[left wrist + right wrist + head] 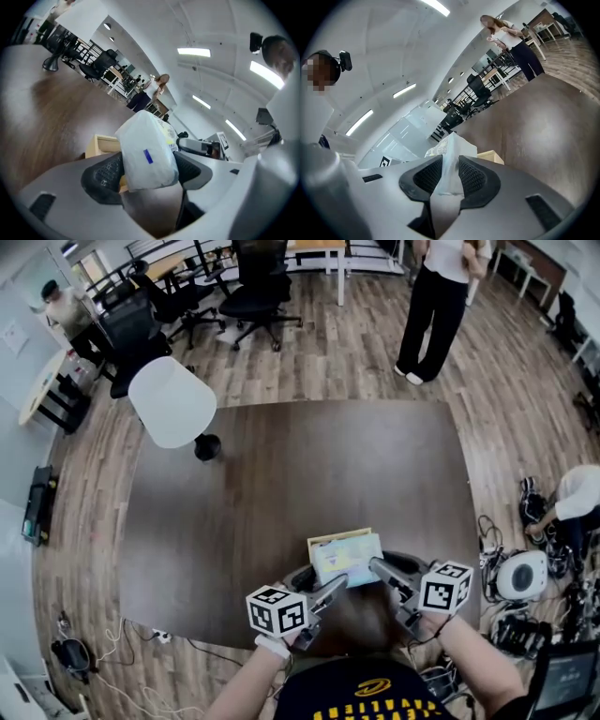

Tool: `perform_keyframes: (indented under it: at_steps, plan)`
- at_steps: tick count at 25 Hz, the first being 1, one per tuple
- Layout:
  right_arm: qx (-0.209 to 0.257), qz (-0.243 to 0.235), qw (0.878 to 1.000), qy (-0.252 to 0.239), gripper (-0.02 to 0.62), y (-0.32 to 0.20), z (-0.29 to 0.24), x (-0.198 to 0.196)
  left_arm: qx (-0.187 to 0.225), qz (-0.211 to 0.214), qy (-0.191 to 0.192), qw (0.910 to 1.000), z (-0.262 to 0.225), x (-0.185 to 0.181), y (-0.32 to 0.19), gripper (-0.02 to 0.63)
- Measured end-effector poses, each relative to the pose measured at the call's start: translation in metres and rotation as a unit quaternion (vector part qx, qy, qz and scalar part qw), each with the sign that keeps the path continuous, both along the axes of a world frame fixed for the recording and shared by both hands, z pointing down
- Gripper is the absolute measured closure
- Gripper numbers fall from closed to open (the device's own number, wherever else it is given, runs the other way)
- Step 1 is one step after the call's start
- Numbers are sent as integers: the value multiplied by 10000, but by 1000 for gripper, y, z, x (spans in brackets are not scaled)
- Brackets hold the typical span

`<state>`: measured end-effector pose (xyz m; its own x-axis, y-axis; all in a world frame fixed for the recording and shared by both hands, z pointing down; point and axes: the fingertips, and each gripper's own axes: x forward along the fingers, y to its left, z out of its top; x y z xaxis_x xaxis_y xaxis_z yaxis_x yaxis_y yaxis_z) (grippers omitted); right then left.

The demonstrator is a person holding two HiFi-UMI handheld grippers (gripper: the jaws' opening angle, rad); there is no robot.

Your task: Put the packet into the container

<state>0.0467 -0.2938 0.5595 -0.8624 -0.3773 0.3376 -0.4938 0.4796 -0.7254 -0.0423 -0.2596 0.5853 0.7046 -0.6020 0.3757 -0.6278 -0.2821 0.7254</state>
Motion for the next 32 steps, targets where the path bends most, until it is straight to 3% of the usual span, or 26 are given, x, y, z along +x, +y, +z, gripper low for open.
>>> perform_keyframes:
  at_steps: [6, 13, 24, 29, 32]
  plan:
    - [-224, 88, 9997, 30, 482, -8, 19, -7, -608, 168, -939, 9936, 24, -8, -4, 287]
    - [-524, 230, 9983, 119, 480, -8, 42, -7, -998, 601, -1390, 9834, 37, -11, -4, 288]
    - [-858, 332, 9948, 428, 480, -15, 59, -4, -1464, 889, -1514, 9735, 35, -9, -3, 288]
    - [-1070, 385, 9928, 387, 485, -14, 58, -4, -1606, 806, -1270, 9755, 30, -11, 6, 288]
    - [-1047, 319, 9928, 482, 528, -14, 58, -6, -1641, 753, -1227, 9759, 31, -15, 6, 288]
